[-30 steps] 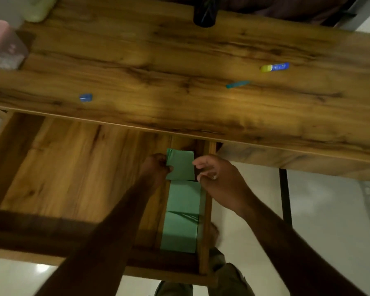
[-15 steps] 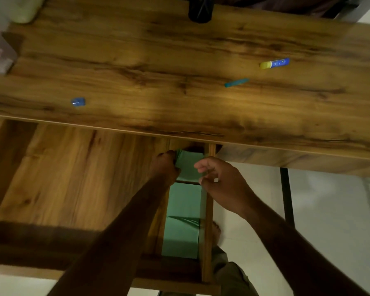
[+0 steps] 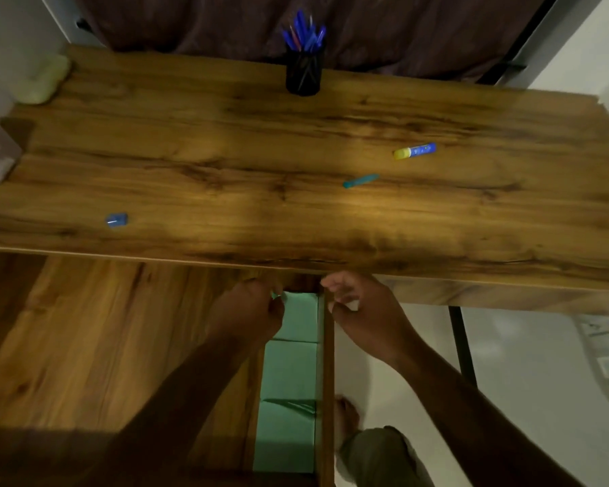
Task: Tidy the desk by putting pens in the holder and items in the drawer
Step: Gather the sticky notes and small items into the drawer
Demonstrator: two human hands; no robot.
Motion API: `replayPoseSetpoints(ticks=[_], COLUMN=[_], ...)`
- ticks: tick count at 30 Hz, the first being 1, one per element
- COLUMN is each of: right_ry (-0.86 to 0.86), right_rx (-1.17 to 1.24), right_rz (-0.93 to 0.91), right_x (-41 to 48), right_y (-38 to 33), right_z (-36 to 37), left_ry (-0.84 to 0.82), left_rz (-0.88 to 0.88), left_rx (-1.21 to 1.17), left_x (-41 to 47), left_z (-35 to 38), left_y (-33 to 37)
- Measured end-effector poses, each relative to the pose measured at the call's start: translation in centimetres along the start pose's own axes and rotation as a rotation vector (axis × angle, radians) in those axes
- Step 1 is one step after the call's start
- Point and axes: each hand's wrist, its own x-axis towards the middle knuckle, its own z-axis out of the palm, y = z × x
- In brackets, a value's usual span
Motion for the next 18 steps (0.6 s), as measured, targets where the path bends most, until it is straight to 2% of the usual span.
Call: replayPoseSetpoints(ticks=[6,10,15,18], right_ry=[0.160,0.272,0.317,0.230], right_rx=[0.009,-0.107,-0.341,-0.401], right_rz=[-0.035,-0.068,-0.061,-0.013], right_x=[4.9,10.9,19.1,22.1], right_y=[1.0,3.1,5.8,5.4], right_z=[-6.5,-12.0,-18.3,-20.0], left_ry=[0.088,0.137,0.182,0.212], left_rz=[0.112,0.145,0.181,0.135], left_rx=[-0.121,-0.144,0.008,0.161], left_x=[3.4,8.9,17.2,21.0], left_z=[-3.0,-2.3,-0.8,0.0], left_y=[5.3,9.1,14.7,17.0])
